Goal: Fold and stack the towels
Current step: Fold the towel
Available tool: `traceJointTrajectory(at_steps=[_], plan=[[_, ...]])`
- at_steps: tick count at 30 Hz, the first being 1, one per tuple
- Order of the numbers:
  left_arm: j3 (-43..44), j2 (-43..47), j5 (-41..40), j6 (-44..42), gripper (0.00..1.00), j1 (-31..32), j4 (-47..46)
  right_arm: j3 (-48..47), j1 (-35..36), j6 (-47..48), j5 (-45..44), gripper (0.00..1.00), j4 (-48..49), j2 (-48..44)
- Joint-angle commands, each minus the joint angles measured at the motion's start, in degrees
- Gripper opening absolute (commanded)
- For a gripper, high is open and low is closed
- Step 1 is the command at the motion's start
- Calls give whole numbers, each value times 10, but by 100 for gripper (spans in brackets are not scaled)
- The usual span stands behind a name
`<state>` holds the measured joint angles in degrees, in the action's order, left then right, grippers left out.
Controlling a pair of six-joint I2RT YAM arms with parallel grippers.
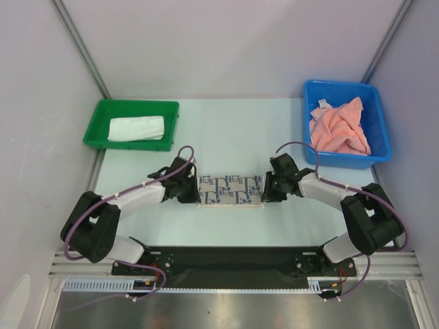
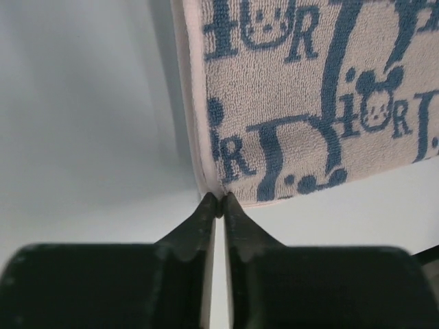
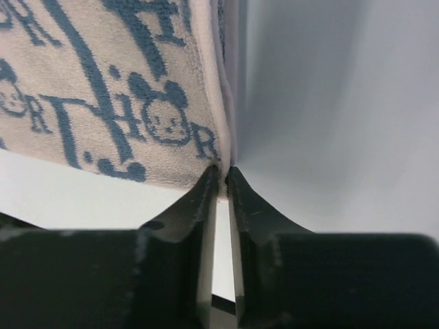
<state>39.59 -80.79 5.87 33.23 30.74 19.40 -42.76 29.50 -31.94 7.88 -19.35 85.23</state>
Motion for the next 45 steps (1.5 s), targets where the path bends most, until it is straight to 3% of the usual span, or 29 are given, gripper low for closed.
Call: traceJointTrajectory(at_steps=[1,2,5,13,21,24,25,29,33,38,45], plan=[[15,10,-10,-2,8,-2,0,4,3,0,-10,14,20,1],[19,13,-15,-4,0,-2,11,4,3,0,-8,9,18,-2],[29,34,-12,-11,0,-2,37,-4,4,6,-5,0,8,-16],[26,72,0,-17,0,-2,89,-13,4,10,-4,0,-30,-63],[-66,71,21,-5,0,-2,41,67,4,-1,6,0,24,-50],[-67,69,31,-3,6,0,42,69,4,1,12,14,26,-49],[-61,72,29,-3,19,1,49,65,3,3,9,24,20,-50],[-1,113,-31,-12,42,0,114,8,3,16,-1,34,-51,-82],[67,134,-24,-26,45,0,115,-35,3,22,13,35,-60,-81],[34,103,22,-1,45,0,36,-72,1,51,58,31,5,-27],[-2,8,-13,10,41,-3,16,-77,-30,99,93,30,119,81]])
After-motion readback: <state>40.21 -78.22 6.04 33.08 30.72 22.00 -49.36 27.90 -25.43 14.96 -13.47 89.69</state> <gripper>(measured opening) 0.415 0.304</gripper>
